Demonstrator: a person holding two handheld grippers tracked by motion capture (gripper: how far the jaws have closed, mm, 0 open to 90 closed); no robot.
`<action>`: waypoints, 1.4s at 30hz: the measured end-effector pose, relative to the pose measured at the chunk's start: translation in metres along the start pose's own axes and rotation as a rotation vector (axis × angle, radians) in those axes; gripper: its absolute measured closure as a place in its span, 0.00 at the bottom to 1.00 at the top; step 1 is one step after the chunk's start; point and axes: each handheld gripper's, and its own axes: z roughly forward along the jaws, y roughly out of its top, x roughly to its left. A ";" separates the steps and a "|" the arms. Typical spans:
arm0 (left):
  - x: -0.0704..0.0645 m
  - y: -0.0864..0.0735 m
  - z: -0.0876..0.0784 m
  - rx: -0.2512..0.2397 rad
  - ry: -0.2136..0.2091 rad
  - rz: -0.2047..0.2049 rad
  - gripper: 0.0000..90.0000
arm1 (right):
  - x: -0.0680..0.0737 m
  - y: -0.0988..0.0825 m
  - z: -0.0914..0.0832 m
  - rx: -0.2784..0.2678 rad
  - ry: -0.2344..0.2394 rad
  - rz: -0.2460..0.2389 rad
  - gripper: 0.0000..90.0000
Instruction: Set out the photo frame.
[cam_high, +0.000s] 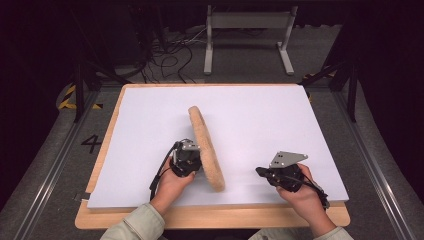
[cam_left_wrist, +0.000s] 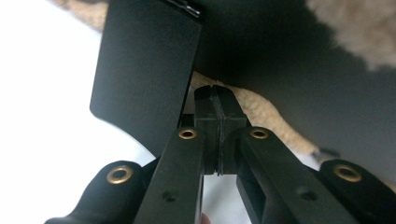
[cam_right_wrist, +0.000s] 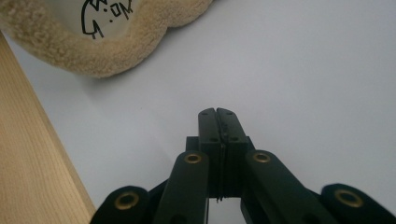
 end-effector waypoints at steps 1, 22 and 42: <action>0.001 0.000 -0.001 -0.003 -0.003 -0.009 0.98 | 0.000 0.000 0.000 0.000 0.000 0.000 1.00; 0.000 -0.028 -0.059 -0.056 0.011 -0.047 0.88 | 0.056 0.032 0.048 0.010 0.159 -0.165 1.00; 0.010 -0.047 -0.087 -0.090 0.048 -0.100 0.89 | 0.089 0.052 0.072 -0.004 0.260 -0.229 1.00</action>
